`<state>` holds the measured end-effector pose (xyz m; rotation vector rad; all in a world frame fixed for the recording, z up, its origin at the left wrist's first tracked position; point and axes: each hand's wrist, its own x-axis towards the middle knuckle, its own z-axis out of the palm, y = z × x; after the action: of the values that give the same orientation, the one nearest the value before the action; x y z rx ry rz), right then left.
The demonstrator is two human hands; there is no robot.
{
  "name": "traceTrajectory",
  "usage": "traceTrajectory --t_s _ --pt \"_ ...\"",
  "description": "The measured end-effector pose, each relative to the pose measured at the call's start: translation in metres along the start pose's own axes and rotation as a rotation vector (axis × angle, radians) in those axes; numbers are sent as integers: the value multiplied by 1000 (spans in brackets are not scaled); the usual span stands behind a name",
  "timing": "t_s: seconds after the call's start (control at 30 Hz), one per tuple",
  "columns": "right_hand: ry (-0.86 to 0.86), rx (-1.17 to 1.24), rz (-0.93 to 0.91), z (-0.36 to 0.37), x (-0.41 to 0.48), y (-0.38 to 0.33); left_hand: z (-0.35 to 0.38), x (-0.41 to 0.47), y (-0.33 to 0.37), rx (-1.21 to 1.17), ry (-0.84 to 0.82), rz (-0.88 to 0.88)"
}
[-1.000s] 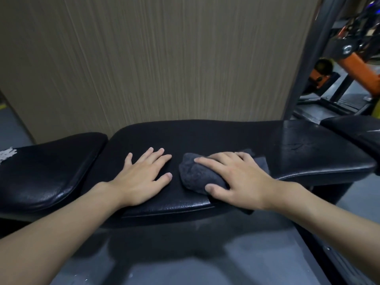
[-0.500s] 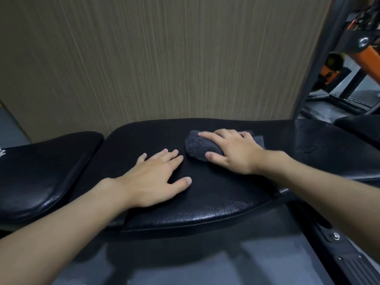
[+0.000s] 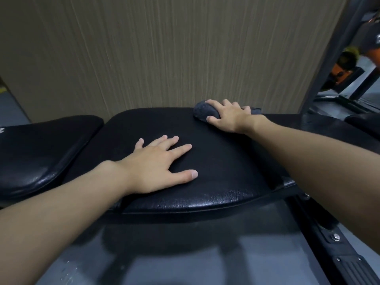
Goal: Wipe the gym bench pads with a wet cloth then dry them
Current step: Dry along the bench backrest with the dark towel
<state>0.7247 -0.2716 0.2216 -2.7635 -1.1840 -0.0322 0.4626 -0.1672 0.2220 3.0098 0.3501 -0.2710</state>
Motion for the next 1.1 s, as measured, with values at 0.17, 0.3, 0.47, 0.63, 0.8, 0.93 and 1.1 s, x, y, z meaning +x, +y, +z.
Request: traceTrajectory --t_s 0.17,0.3,0.47,0.63,0.8,0.93,1.1 --pt "40 10 -130 0 -68 -5 2 -1 0 -14 15 11" --pt "36 10 -202 -6 -144 -11 0 -1 0 0 3 13" --pt "34 -19 -249 -13 -209 -9 -4 -2 2 54 -18 31" --pt "26 7 -215 -15 -209 -11 -15 11 1 87 109 160" --pt "17 -5 -151 -10 -166 -3 -14 34 -2 72 186 241" --pt "20 -4 -74 -7 -113 12 -17 41 4 157 60 240" --pt "14 8 70 -8 -43 36 -13 48 10 178 -15 229"
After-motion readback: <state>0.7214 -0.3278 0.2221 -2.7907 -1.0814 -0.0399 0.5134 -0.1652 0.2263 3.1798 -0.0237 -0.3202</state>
